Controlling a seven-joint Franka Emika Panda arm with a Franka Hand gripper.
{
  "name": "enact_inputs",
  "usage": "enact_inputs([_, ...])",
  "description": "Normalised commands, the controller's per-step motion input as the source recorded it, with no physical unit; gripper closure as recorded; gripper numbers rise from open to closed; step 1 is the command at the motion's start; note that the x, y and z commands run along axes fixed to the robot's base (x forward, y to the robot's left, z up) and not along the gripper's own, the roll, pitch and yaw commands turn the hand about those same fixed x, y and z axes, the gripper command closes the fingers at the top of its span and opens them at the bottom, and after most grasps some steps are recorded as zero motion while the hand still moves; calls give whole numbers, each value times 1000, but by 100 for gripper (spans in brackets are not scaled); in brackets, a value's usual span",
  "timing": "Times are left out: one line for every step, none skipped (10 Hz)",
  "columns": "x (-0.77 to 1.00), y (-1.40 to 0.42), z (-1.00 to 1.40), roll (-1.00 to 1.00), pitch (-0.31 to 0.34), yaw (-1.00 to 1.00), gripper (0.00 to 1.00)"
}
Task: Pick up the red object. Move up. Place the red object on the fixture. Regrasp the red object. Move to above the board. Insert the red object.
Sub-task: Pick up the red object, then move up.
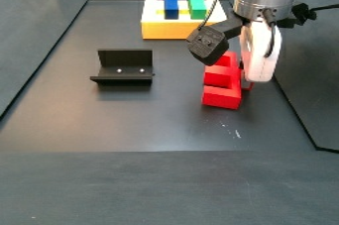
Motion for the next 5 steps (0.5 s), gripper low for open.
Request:
enact_inputs([0,0,0,0,0,0,100])
enact_inputs([0,0,0,0,0,0,100])
enact_inputs([0,0,833,0,0,0,100])
enact_inputs([-33,25,787,2,36,2,100])
enact_inputs([-69,33,622,16,83,-10,100])
